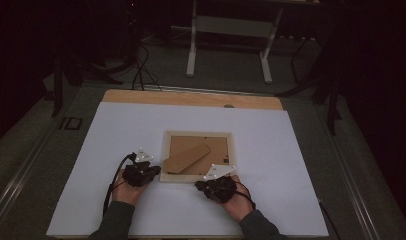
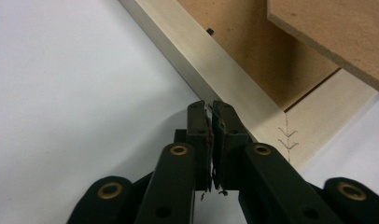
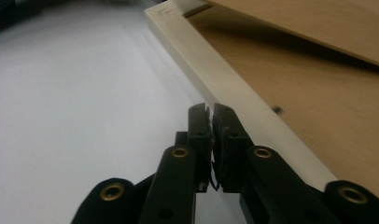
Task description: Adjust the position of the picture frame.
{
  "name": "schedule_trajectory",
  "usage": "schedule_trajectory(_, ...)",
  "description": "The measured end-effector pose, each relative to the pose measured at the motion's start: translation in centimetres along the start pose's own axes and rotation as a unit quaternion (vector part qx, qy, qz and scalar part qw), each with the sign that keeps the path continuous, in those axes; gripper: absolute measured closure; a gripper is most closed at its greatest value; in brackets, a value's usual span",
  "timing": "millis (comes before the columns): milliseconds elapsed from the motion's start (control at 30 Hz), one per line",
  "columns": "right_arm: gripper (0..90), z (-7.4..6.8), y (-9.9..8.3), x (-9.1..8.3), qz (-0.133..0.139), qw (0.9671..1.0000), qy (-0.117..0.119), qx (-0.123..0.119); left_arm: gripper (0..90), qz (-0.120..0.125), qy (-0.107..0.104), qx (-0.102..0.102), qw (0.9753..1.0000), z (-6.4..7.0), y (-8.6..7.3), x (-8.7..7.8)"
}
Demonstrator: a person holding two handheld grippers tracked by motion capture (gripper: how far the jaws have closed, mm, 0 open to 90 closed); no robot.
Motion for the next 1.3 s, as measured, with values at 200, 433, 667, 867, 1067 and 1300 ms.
schedule_trajectory(200, 81.5, 1.6, -0.9, -2.3, 0.026, 0.9991, -0.019, 0.027, 83.8, 0.003, 0.003, -0.004, 1.0, -0.1, 0.0, 0.0)
schedule_trajectory(433, 77.4, 3.4, -1.7, -4.1, 0.044, 0.9967, -0.049, 0.047, 80.1, 0.007, 0.015, 0.002, 0.9999, -0.1, -0.2, -0.2)
schedule_trajectory(667, 71.3, 4.2, -2.2, -5.4, 0.06, 0.9936, -0.068, 0.066, 78.2, 0.025, 0.023, 0.006, 0.9994, -0.1, -0.1, -0.8)
schedule_trajectory(867, 67.9, 4.7, -2.5, -5.9, 0.067, 0.992, -0.076, 0.075, 75.2, 0.044, 0.034, 0.005, 0.9984, -0.3, 0.0, -1.6)
schedule_trajectory(1067, 65.1, 5.5, -3.0, -6.5, 0.073, 0.9893, -0.089, 0.09, 70.5, 0.078, 0.036, -0.011, 0.9962, -0.8, 0.1, -3.0)
schedule_trajectory(1300, 64.2, 6.3, -3.5, -7.1, 0.078, 0.9864, -0.102, 0.103, 65.1, 0.102, 0.024, -0.011, 0.9945, -0.5, 0.5, -3.8)
Point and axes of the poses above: each handheld gripper's, and its own axes: x roughly forward along the jaws, y roughly out of its top, z roughly to its right, the point moved 2 cm from there along x, roughly forward along the jaws, and after that the axes turned 6 degrees about -x, right-handed, at the moved point
